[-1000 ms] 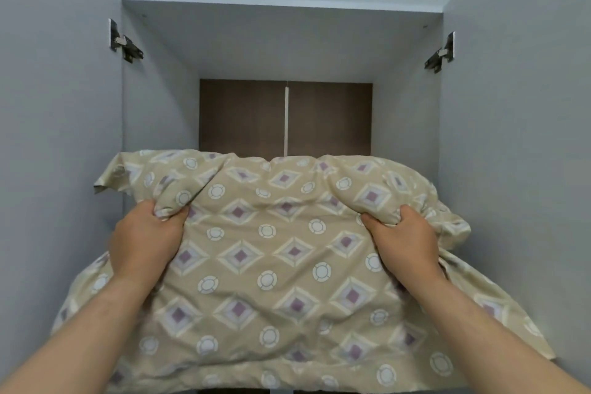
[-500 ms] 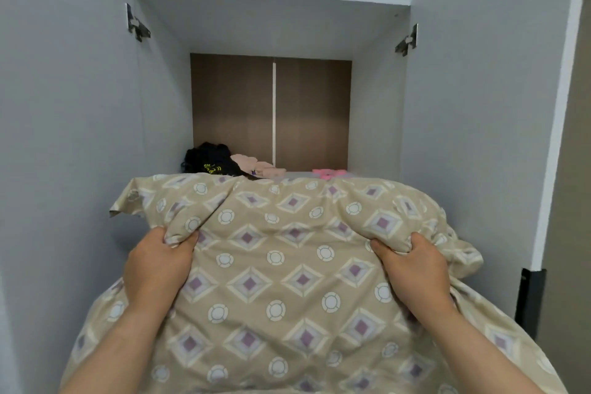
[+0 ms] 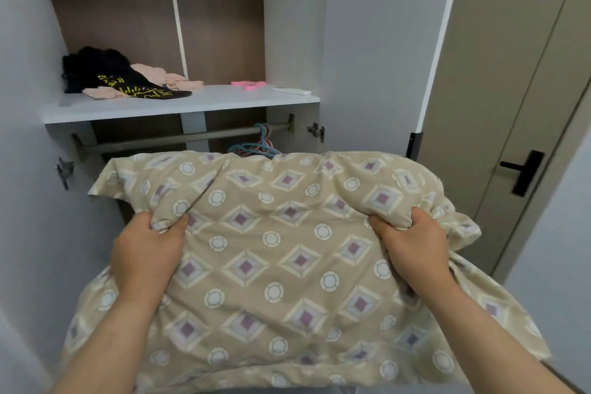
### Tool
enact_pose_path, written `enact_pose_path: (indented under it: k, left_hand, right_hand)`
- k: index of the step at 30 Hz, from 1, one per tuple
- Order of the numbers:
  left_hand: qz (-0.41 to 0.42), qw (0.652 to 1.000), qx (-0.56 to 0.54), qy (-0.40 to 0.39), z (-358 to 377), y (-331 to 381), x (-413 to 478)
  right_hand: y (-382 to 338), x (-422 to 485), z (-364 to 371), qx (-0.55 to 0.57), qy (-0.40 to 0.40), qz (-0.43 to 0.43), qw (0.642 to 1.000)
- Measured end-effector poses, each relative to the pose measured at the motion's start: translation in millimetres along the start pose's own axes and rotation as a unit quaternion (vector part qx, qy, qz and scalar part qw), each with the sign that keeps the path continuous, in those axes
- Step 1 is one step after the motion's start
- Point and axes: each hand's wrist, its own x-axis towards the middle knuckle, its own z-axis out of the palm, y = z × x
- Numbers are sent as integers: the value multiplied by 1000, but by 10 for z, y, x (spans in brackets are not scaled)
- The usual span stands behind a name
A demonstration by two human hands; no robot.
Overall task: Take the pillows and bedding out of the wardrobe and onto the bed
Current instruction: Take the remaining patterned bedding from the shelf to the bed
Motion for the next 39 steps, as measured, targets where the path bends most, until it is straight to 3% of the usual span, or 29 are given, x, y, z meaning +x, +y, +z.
enact_pose_path:
  k: [9, 23, 31, 35, 39]
  left_hand:
    - [56, 980, -59, -183, 691, 725, -1139]
    - [196, 877, -175, -402, 1635, 2512, -3689]
    - [273, 770, -238, -525, 1779, 3365, -5242]
    - [325, 695, -258, -587, 1745, 3734, -6106]
    - [378, 602, -282, -645, 1626, 3994, -6988]
  right_hand:
    - [665, -636, -1589, -81, 124, 92, 985]
    - [1732, -1950, -4241, -162, 353, 221, 895]
    - [1899, -3038, -5287, -203, 483, 298, 798]
    - [1888, -3679, -5596, -216, 550, 341, 731]
    - [1860, -4318, -5696, -229, 626, 381, 641]
